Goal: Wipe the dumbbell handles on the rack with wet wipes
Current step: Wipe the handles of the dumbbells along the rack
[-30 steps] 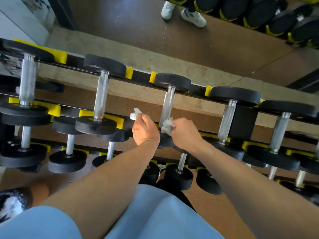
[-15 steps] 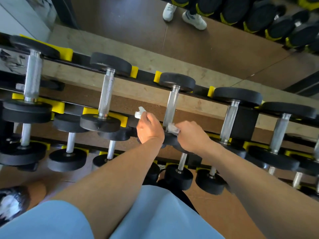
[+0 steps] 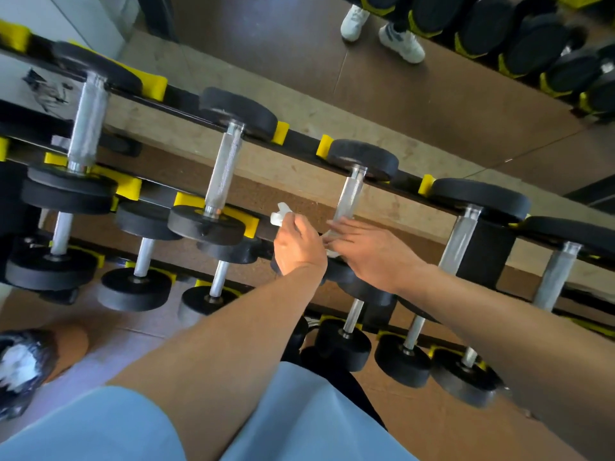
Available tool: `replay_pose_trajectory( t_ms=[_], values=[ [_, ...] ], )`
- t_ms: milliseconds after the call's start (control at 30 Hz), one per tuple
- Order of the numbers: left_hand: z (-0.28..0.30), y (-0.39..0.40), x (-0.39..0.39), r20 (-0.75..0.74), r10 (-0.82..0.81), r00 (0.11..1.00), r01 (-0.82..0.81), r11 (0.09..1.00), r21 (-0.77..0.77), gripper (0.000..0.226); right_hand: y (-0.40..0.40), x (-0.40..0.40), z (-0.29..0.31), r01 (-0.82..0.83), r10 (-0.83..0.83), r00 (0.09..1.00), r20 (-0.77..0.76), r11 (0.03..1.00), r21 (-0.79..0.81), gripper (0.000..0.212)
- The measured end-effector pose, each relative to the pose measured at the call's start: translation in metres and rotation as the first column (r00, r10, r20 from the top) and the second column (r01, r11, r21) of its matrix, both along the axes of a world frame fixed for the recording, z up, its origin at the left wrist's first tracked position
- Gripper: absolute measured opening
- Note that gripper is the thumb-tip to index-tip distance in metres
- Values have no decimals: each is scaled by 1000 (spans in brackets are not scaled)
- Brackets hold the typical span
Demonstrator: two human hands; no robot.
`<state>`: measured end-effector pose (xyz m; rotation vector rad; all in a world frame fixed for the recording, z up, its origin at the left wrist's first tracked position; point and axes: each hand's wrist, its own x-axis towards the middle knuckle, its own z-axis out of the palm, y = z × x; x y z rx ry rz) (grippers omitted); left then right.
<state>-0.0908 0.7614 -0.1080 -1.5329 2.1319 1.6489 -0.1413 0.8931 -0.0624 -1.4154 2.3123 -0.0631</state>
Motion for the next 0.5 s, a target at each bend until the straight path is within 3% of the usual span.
replay_pose_trajectory(
  t_ms=[100, 167, 200, 267, 367, 433, 500],
  values=[
    [1, 0, -1, 19, 25, 999, -25, 1000, 2, 34, -13, -21, 9, 250, -238, 968, 79, 931, -268, 40],
    [3, 0, -1, 34, 39, 999, -39, 999, 12, 35, -23, -41, 5, 188, -248, 965, -90, 886, -425, 39],
    [3, 0, -1, 34, 42, 999, -42, 999, 15, 35, -25, -51, -2, 100, -199, 959, -200, 903, -418, 36],
    [3, 1, -1, 25, 49, 999, -49, 999, 16, 35, -28, -61, -12, 17, -79, 964, -256, 972, -236, 33],
    [1, 1, -1, 16, 66, 998, -67, 998, 13, 35, -27, -50, -11, 12, -13, 986, -164, 1000, -8, 30],
    [0, 2, 0, 6, 83, 997, -83, 997, 3, 35, -26, -31, -5, 34, -34, 998, -48, 999, 6, 27],
    [-2, 3, -1, -4, 91, 996, -91, 996, 0, 35, -23, -4, 0, 175, -174, 977, 123, 985, 8, 25]
  ],
)
